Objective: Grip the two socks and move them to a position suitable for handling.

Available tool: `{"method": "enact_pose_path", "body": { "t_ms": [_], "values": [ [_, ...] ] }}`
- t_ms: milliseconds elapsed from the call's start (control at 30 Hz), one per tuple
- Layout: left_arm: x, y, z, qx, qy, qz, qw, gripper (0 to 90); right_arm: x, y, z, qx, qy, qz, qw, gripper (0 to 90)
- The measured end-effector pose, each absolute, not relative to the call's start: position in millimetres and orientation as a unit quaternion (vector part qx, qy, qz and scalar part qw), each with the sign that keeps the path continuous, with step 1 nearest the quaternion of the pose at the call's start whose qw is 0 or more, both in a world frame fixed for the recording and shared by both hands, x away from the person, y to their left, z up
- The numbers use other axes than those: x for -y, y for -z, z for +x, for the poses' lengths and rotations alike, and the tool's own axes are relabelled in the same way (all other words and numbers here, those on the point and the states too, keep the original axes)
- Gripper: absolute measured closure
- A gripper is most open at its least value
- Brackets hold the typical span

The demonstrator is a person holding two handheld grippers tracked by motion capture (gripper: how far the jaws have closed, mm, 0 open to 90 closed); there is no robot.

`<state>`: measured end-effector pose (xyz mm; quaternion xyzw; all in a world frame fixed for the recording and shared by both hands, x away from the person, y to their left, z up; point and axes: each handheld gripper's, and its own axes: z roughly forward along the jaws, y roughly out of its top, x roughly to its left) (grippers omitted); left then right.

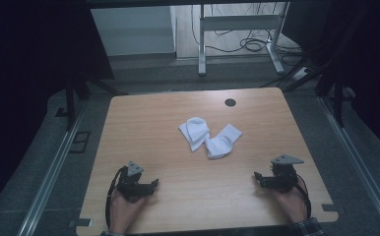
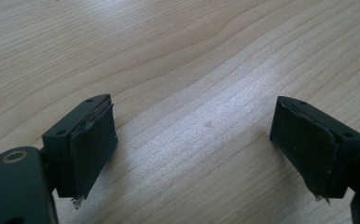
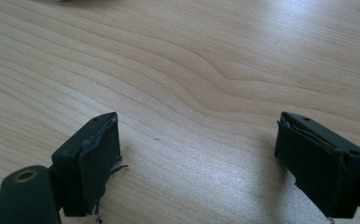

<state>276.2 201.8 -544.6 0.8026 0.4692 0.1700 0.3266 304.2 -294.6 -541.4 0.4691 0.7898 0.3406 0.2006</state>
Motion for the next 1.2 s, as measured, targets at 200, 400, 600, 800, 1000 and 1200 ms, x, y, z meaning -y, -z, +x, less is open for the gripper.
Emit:
{"method": "enact_pose_path", "body": {
  "t_ms": [200,400,600,800,1000,1200],
  "values": [
    [-202,545,276,-0.469,-0.170,0.803,0.326,14.1,296,541,304,-0.793,-0.343,0.461,0.200,17.6],
    [-202,545,276,-0.470,-0.170,0.802,0.326,14.2,294,538,304,-0.798,-0.340,0.458,0.193,25.7],
    [-202,545,276,-0.470,-0.171,0.802,0.326,14.2,290,533,307,-0.802,-0.345,0.451,0.185,29.7],
    [-202,545,276,-0.470,-0.171,0.802,0.326,14.2,284,527,314,-0.803,-0.355,0.456,0.148,33.3],
    [-202,545,276,-0.470,-0.170,0.802,0.326,14.2,277,520,321,-0.812,-0.350,0.440,0.157,39.3],
    [-202,545,276,-0.470,-0.171,0.802,0.326,14.3,267,514,329,-0.814,-0.356,0.432,0.156,44.0]
  ]
}}
